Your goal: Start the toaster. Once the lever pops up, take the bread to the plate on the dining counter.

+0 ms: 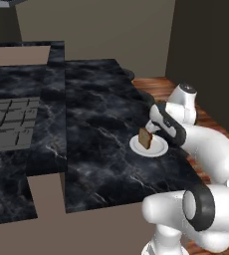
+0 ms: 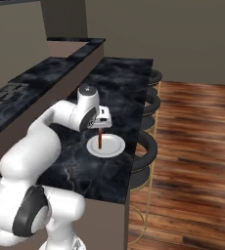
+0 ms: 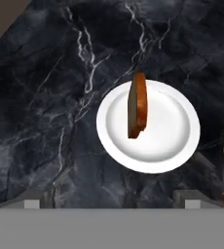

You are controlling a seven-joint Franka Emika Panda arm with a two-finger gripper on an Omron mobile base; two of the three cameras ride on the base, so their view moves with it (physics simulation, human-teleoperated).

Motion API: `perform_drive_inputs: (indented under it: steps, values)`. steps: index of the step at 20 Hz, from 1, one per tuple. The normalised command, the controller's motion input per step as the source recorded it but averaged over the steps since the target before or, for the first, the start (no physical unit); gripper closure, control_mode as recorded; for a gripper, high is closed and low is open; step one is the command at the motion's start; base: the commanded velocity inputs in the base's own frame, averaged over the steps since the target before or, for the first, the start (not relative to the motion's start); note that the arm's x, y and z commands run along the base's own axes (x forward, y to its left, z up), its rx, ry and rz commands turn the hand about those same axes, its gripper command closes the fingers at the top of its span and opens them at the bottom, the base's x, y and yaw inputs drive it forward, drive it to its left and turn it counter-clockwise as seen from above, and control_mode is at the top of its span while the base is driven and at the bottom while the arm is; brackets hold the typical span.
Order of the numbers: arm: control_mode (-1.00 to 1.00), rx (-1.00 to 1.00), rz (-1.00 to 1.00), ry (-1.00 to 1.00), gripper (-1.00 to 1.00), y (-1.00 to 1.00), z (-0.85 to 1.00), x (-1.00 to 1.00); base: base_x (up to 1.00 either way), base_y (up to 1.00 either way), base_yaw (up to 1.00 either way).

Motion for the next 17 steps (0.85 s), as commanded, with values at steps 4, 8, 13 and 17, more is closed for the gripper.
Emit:
perform_drive_inputs:
  steps: [4, 8, 13, 17]
  values:
    - [-1.00, -0.06, -0.05, -0.02, -1.00, 0.09, 0.59, -0.97, 0.00, 0.00, 0.00]
    - [-1.00, -0.02, -0.08, 0.00, -1.00, 0.02, 0.73, -0.83, 0.00, 0.00, 0.00]
    - [-1.00, 0.00, -0.10, 0.00, -1.00, 0.00, 0.75, -0.71, 0.00, 0.00, 0.00]
    - [-1.00, 0.00, -0.12, 0.00, -1.00, 0.00, 0.65, -0.73, 0.00, 0.00, 0.00]
